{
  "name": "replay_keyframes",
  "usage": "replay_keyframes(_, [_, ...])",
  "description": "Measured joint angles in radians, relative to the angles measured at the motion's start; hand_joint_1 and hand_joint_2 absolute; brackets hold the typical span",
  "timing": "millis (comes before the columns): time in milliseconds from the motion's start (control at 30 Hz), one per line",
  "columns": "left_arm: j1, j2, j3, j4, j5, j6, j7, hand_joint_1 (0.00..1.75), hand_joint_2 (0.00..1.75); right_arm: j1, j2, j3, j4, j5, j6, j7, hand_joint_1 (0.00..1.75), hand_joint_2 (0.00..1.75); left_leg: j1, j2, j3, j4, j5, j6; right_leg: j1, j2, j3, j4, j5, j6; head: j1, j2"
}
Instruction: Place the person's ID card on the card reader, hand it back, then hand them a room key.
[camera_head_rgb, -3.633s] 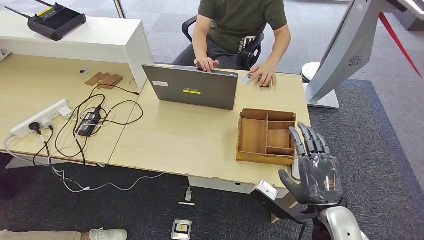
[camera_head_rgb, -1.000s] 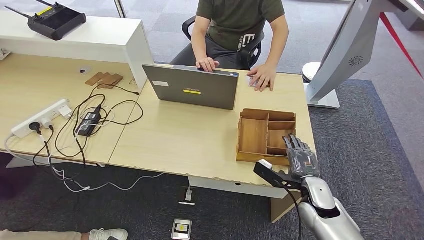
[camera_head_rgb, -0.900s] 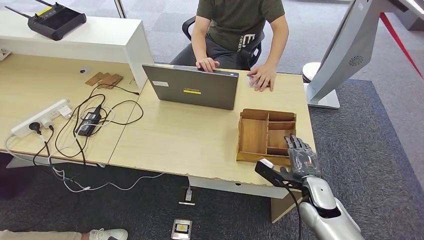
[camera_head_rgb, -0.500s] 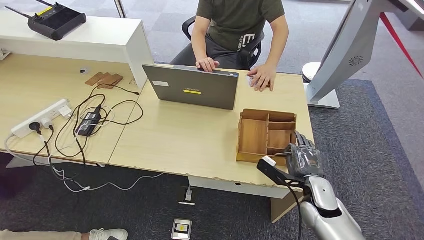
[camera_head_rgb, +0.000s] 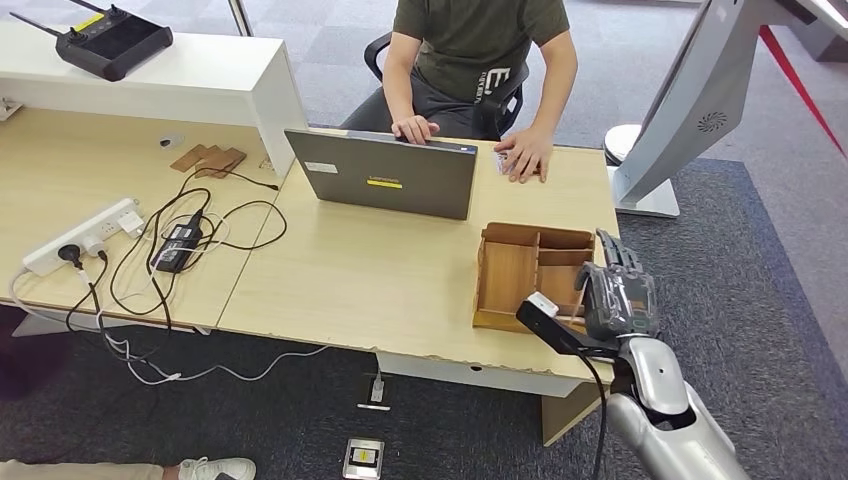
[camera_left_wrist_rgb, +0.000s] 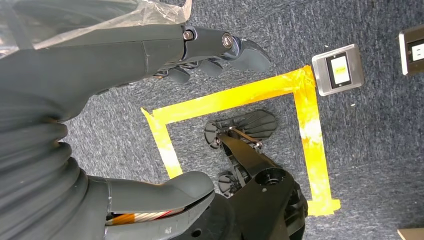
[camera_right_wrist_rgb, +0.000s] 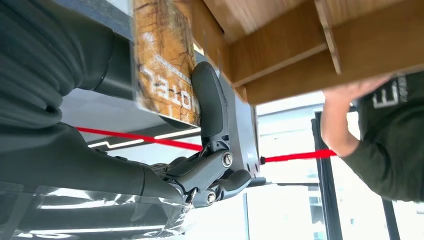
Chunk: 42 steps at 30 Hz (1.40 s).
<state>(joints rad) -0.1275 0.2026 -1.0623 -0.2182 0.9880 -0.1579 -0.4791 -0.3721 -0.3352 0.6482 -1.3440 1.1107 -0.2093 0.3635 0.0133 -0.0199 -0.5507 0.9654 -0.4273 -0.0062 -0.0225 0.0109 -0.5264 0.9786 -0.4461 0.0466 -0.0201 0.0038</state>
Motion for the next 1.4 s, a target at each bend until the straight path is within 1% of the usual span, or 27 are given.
replay_keyframes(133, [0.0,0.0,-0.003,0.0,-0.003,0.0,0.0,0.0,1.75,-0.011,-0.008,-0.009,-0.065,-0.009,0.003,0.01,1.75,1.75,0.0,0.0,0.0,0.0,0.0,0.0,0.0,0.0,0.0,0.0,0.0,0.0,0.0,0.0])
replay_keyframes(200, [-0.002,0.0,-0.006,0.0,-0.008,-0.001,0.001,0.0,1.75,-0.022,-0.009,-0.014,-0.094,-0.044,0.012,0.005,1.75,1.75,0.0,0.0,0.0,0.0,0.0,0.0,0.0,0.0,0.0,0.0,0.0,0.0,0.0,0.0])
replay_keyframes(267, [-0.006,0.0,-0.009,0.0,-0.015,-0.004,0.006,0.0,1.75,-0.039,-0.008,-0.02,-0.115,-0.117,0.033,-0.015,1.75,1.75,0.0,0.0,0.0,0.0,0.0,0.0,0.0,0.0,0.0,0.0,0.0,0.0,0.0,0.0])
replay_keyframes(400, [-0.023,-0.001,-0.015,0.0,-0.037,-0.018,0.029,0.0,1.75,-0.095,0.003,-0.023,-0.128,-0.308,0.097,-0.063,1.75,1.75,0.0,0.0,0.0,0.0,0.001,0.0,0.0,0.0,0.0,0.001,0.0,0.0,0.0,0.0])
replay_keyframes(467, [-0.033,-0.002,-0.019,0.0,-0.048,-0.024,0.041,0.0,1.75,-0.136,0.012,-0.021,-0.121,-0.358,0.122,-0.071,1.75,1.75,0.0,0.0,-0.001,0.0,0.001,0.0,0.0,0.0,0.0,0.001,0.001,0.0,0.0,0.0])
replay_keyframes(600, [-0.056,-0.007,-0.029,-0.001,-0.069,-0.04,0.065,0.0,1.75,-0.249,0.035,-0.01,-0.057,-0.375,0.164,-0.032,1.75,1.75,0.0,0.0,-0.001,0.0,0.002,-0.001,0.0,0.0,0.0,0.001,0.001,0.0,0.0,0.0])
replay_keyframes(667, [-0.067,-0.009,-0.033,-0.001,-0.076,-0.048,0.076,0.0,1.75,-0.301,0.048,-0.006,-0.008,-0.396,0.17,-0.012,1.75,1.75,0.0,-0.001,-0.001,0.0,0.002,-0.001,0.0,0.0,0.0,0.001,0.001,0.0,0.0,0.0])
replay_keyframes(767, [-0.08,-0.013,-0.037,-0.002,-0.082,-0.059,0.088,0.0,1.75,-0.362,0.068,-0.005,0.073,-0.467,0.145,-0.003,1.75,1.75,0.0,-0.001,-0.001,0.0,0.003,-0.001,0.0,0.0,0.0,0.001,0.001,0.0,0.0,0.0])
replay_keyframes(867, [-0.088,-0.017,-0.04,-0.002,-0.086,-0.066,0.097,0.0,1.75,-0.403,0.084,-0.007,0.149,-0.522,0.105,-0.016,1.75,1.75,0.0,-0.001,-0.001,0.0,0.003,-0.001,0.0,-0.001,0.0,0.001,0.001,0.0,0.0,0.0])
replay_keyframes(967, [-0.096,-0.021,-0.045,-0.002,-0.093,-0.069,0.106,0.0,1.75,-0.43,0.097,-0.008,0.213,-0.534,0.079,-0.027,1.75,1.75,0.0,-0.001,-0.001,0.0,0.003,-0.001,0.0,-0.001,-0.001,0.001,0.001,0.0,0.0,0.0])
replay_keyframes(1100, [-0.104,-0.025,-0.048,-0.002,-0.098,-0.069,0.112,0.0,1.75,-0.443,0.109,-0.009,0.265,-0.531,0.065,-0.029,1.75,1.75,0.0,-0.001,-0.001,0.0,0.002,-0.001,0.0,-0.001,-0.001,0.001,0.001,0.0,0.0,0.0])
replay_keyframes(1400, [-0.111,-0.028,-0.06,-0.002,-0.099,-0.069,0.112,0.0,1.75,-0.451,0.123,-0.013,0.314,-0.515,0.06,-0.024,1.75,1.75,0.0,-0.001,-0.001,0.0,0.003,-0.001,0.0,0.0,-0.001,0.001,0.001,0.0,0.0,0.0])
